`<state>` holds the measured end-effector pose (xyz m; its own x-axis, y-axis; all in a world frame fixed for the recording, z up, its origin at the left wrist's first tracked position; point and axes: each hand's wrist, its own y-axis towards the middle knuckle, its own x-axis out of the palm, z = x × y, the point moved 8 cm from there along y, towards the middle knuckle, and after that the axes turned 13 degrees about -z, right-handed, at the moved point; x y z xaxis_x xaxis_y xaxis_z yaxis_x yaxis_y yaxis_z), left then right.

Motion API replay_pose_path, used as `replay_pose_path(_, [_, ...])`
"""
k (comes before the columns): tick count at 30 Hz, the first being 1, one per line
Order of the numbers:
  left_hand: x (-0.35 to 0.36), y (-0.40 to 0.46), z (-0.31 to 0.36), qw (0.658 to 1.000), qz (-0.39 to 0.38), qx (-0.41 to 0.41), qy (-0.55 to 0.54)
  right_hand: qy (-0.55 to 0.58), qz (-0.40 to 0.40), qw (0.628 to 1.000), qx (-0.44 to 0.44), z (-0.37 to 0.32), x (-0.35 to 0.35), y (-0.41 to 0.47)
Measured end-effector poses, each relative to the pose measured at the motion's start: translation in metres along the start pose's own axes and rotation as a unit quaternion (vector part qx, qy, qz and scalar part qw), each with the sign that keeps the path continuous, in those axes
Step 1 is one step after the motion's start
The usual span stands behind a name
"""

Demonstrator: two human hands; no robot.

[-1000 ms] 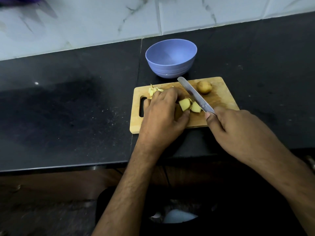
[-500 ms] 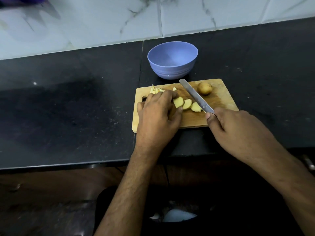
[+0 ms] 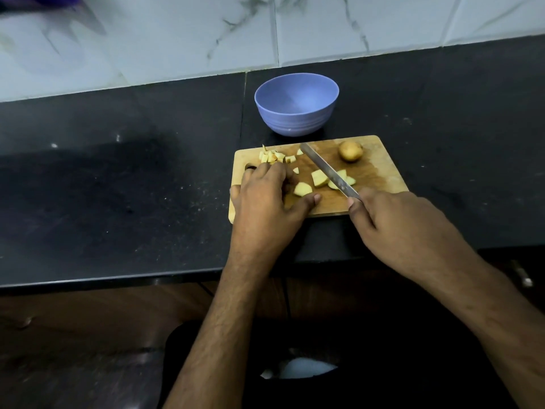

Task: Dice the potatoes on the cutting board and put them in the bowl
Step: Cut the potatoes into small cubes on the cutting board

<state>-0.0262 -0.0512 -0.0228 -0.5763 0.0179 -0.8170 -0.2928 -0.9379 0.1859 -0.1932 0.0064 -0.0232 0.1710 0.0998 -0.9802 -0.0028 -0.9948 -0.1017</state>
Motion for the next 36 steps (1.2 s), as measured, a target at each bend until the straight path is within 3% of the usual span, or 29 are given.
replay_pose_path(3, [0.001,0.001,-0.003,1.0,0.002,-0.015,-0.006,0.011,0.001,1.0,0.005,0.001,-0.001,0.0])
replay_pose_path(10, [0.009,-0.002,0.007,0.997,-0.061,0.046,0.029,0.016,0.011,1.0,0.0,0.001,-0.003,-0.002])
replay_pose_path(18, [0.002,-0.001,-0.002,0.999,-0.028,-0.005,-0.025,0.03,-0.003,1.0,-0.008,-0.004,0.001,-0.01])
replay_pose_path(24, [0.005,-0.002,0.001,0.999,-0.039,-0.003,-0.007,0.046,-0.041,0.998,-0.005,-0.01,0.004,-0.025])
replay_pose_path(30, [0.001,-0.002,-0.005,0.996,-0.018,-0.006,-0.087,0.034,-0.075,0.997,-0.004,-0.013,0.003,-0.025])
replay_pose_path(36, [-0.001,-0.002,-0.006,0.995,-0.01,-0.007,-0.094,0.009,-0.112,0.994,-0.006,-0.018,0.002,-0.019])
